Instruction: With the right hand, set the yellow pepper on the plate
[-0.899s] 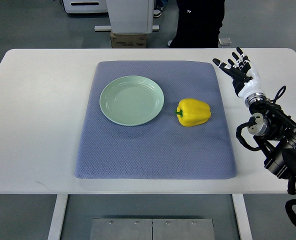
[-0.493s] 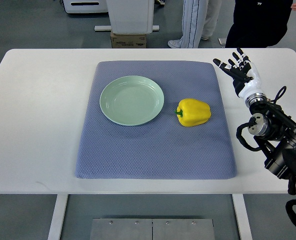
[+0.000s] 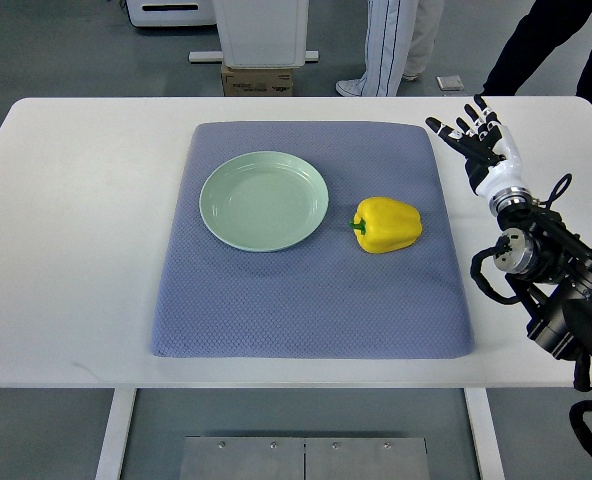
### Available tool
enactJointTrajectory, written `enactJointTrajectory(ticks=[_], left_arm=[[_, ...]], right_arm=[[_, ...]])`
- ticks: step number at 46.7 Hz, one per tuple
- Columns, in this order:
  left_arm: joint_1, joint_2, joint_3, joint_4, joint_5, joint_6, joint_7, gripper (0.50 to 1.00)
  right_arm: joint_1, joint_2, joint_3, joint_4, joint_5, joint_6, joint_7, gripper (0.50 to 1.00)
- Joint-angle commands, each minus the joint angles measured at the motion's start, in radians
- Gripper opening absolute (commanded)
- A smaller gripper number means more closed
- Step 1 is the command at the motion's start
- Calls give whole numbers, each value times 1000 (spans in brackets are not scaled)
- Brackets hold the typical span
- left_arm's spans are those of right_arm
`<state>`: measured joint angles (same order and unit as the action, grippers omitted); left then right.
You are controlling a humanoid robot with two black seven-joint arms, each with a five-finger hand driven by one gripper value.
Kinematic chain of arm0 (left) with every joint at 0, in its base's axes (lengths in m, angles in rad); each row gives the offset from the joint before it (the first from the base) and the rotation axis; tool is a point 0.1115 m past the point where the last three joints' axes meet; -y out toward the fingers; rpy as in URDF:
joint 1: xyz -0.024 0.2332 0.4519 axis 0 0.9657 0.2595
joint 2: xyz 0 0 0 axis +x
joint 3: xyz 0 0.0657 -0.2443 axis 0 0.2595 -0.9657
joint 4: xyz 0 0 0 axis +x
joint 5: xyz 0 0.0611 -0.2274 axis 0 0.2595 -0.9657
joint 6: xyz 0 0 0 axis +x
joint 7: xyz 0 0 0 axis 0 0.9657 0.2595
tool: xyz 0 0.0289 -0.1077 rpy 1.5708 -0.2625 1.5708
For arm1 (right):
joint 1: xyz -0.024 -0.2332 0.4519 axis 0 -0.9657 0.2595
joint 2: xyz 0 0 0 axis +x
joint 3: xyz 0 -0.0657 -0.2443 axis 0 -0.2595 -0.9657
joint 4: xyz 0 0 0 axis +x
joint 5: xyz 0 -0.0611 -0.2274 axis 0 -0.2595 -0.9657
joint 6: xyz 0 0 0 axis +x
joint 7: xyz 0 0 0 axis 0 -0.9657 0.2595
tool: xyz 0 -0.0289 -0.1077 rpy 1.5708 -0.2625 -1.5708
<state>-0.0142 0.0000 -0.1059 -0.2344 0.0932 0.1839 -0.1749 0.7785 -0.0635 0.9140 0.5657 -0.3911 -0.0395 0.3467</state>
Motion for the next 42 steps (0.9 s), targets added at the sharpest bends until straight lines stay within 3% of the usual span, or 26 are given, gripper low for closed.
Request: enactJointTrajectory(ticks=[1,42], left_arm=[[-1,0,0,0,0,0,0,1000],[0,0,0,0,0,0,0,1000]], right_arm=[[2,-2,0,0,0,1,-2,1000],[2,-27,-1,0,0,1,15,1000]])
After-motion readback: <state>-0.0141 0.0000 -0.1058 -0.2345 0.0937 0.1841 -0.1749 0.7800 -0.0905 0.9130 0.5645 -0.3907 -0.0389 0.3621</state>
